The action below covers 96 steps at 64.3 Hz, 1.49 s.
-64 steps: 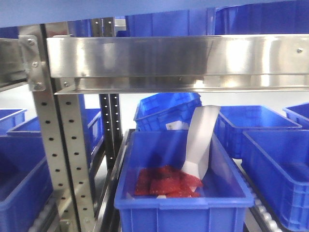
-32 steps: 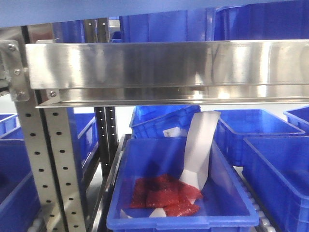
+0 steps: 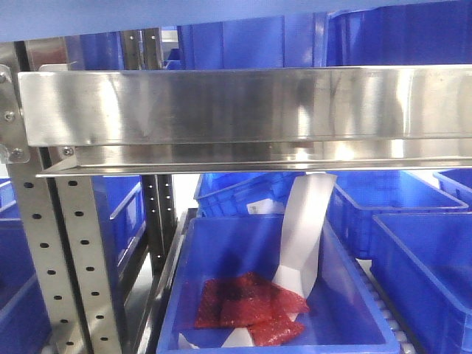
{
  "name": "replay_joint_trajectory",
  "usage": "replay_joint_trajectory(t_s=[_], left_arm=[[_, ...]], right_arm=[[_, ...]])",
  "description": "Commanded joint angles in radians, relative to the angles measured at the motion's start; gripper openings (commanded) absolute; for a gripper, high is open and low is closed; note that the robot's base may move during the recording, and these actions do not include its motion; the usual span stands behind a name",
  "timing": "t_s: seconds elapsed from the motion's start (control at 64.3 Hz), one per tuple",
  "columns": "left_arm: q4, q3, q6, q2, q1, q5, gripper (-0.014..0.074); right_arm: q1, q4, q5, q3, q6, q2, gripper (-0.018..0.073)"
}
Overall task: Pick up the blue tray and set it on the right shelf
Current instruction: 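Raise the tray with both grippers above the upper steel shelf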
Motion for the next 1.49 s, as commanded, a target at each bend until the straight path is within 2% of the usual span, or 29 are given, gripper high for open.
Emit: replay_joint_trajectory(t_s=[0.0, 1.276, 1.478], left_arm=[[0.007, -0.021, 0.032, -0.029, -0.008, 0.103, -0.0048], [0.007, -0.021, 0.032, -0.029, -0.008, 0.079, -0.0048], [0.007, -0.135, 0.032, 0.012, -0.008, 0.028, -0.0048]], right_arm=[[-0.004, -0.051, -0.041, -0.025, -0.032, -0.031, 0.0057], [-0.004, -0.050, -0.062, -0.032, -0.032, -0.031, 0.0057], [-0.027, -0.055, -0.052, -0.090, -0.040, -0.026, 0.0057]])
